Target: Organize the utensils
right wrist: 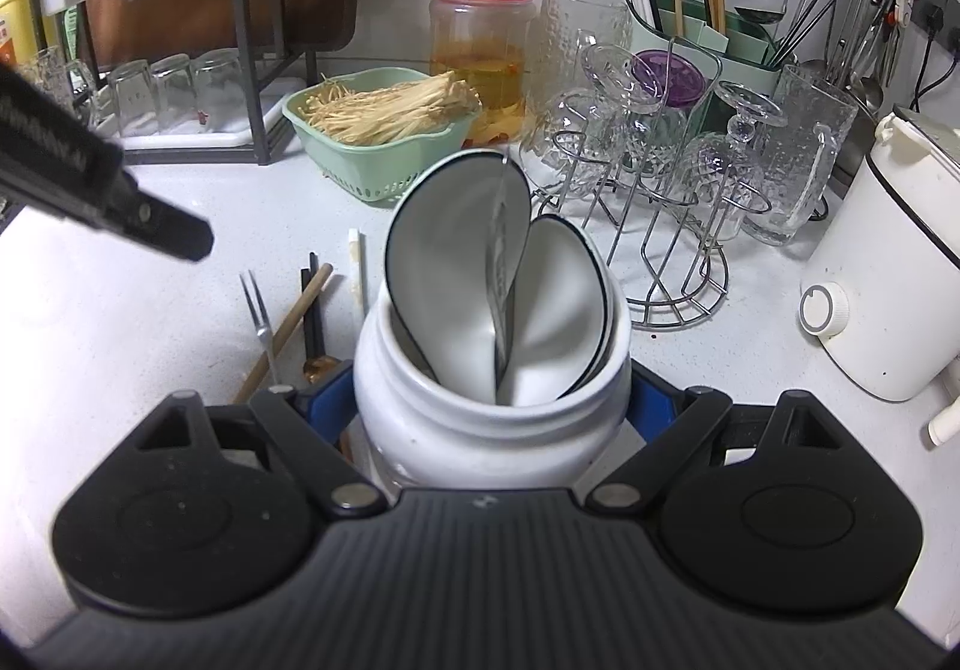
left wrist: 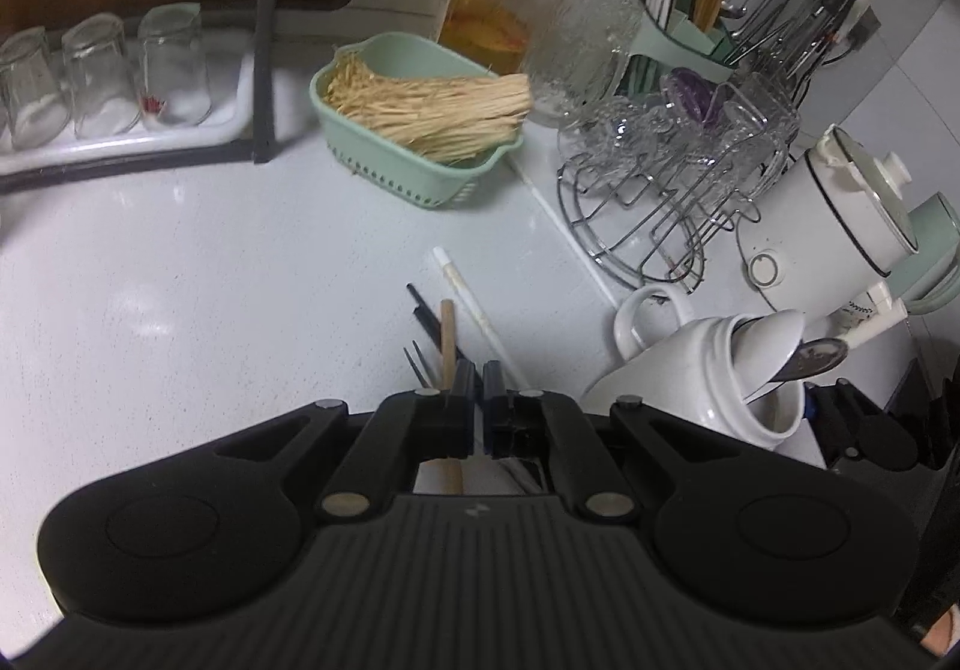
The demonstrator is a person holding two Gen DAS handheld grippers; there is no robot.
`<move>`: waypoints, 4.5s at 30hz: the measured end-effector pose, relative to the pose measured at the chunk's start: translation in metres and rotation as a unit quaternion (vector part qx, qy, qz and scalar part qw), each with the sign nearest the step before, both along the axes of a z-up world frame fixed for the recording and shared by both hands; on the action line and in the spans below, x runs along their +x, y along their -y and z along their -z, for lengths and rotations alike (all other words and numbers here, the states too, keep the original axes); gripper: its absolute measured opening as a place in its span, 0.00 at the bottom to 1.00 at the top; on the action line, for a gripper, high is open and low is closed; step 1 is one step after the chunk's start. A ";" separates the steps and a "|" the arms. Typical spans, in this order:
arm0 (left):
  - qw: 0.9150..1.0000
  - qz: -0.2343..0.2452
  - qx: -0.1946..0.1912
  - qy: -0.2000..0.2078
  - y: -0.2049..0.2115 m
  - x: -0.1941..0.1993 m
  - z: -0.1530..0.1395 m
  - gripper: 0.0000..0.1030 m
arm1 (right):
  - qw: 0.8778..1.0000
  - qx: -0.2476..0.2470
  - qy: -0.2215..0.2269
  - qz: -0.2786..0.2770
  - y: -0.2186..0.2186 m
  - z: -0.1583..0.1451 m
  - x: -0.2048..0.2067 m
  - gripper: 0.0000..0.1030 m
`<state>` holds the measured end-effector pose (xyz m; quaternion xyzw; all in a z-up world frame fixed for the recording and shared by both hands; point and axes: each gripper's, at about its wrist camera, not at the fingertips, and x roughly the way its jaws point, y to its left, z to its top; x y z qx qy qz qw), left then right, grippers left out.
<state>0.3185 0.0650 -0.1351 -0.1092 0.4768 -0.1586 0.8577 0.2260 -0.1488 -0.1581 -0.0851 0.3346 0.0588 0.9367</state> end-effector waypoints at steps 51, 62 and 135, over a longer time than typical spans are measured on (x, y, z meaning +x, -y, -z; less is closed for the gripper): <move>0.993 -0.049 -0.083 -0.069 -0.022 0.053 0.081 0.33 | 1.000 0.008 0.025 0.010 0.000 0.003 -0.003 0.90; 0.997 -0.050 -0.022 -0.058 -0.009 0.053 0.068 0.02 | 0.999 0.009 0.030 0.021 -0.002 0.004 -0.003 0.90; 0.980 0.110 0.091 0.141 0.120 0.021 -0.146 0.01 | 0.999 0.010 0.050 0.000 -0.002 0.007 -0.006 0.90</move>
